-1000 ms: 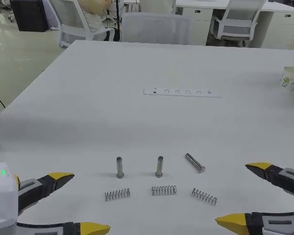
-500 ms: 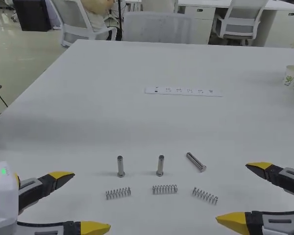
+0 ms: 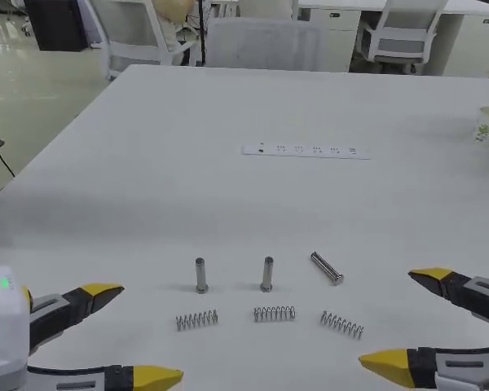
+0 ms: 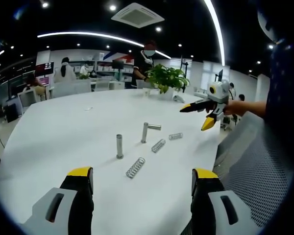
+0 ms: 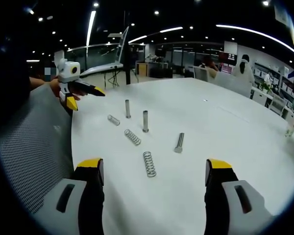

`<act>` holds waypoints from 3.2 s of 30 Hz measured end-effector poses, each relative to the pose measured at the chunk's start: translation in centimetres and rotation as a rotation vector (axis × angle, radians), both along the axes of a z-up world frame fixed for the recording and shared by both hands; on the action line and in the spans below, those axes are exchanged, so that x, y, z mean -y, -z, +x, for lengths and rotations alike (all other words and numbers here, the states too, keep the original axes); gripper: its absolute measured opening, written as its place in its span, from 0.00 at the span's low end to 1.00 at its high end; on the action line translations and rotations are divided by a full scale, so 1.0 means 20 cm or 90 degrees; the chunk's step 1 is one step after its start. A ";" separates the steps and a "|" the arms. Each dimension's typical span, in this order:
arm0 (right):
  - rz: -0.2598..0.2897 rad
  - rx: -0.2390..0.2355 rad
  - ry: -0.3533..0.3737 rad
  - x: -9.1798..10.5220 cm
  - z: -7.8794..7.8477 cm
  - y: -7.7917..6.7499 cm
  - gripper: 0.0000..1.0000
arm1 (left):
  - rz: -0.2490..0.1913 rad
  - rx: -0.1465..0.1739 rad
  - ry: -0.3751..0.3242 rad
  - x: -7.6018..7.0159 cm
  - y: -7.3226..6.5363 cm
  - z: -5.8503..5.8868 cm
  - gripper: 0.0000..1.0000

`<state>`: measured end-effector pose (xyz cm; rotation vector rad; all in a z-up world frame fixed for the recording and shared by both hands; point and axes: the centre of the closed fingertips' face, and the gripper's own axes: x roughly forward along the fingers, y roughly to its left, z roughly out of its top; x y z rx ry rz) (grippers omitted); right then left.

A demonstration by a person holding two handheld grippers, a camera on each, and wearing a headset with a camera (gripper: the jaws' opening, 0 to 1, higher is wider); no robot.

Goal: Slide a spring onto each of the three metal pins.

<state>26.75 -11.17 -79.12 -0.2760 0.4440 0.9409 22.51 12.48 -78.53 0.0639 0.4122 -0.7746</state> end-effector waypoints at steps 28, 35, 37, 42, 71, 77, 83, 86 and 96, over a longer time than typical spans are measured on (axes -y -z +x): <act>-0.051 0.032 -0.046 -0.15 0.28 -0.10 0.76 | -0.003 -0.001 0.000 0.00 0.00 0.00 0.78; -0.072 0.032 -0.053 -0.20 0.37 -0.10 0.71 | 0.000 -0.002 0.001 0.00 0.00 0.00 0.78; -0.082 0.023 -0.052 -0.20 0.39 -0.08 0.69 | 0.000 -0.002 0.000 0.00 0.00 0.00 0.78; -0.099 0.012 -0.046 -0.23 0.45 -0.06 0.61 | 0.002 -0.002 0.000 0.01 0.00 0.00 0.77; -0.209 -0.074 0.029 -0.26 0.61 0.20 0.24 | -0.002 -0.001 -0.003 -0.01 0.01 0.01 0.76; -0.215 -0.097 0.044 -0.27 0.62 0.24 0.17 | -0.003 -0.001 -0.002 -0.01 0.01 0.01 0.76; -0.218 -0.125 0.062 -0.26 0.62 0.28 0.13 | -0.001 -0.003 0.000 0.00 0.02 0.00 0.75; -0.219 -0.129 0.065 -0.26 0.62 0.30 0.11 | 0.000 -0.004 0.000 -0.01 0.02 0.00 0.75; -0.218 -0.156 0.081 -0.25 0.63 0.32 0.10 | 0.004 -0.007 0.006 0.00 0.03 -0.01 0.75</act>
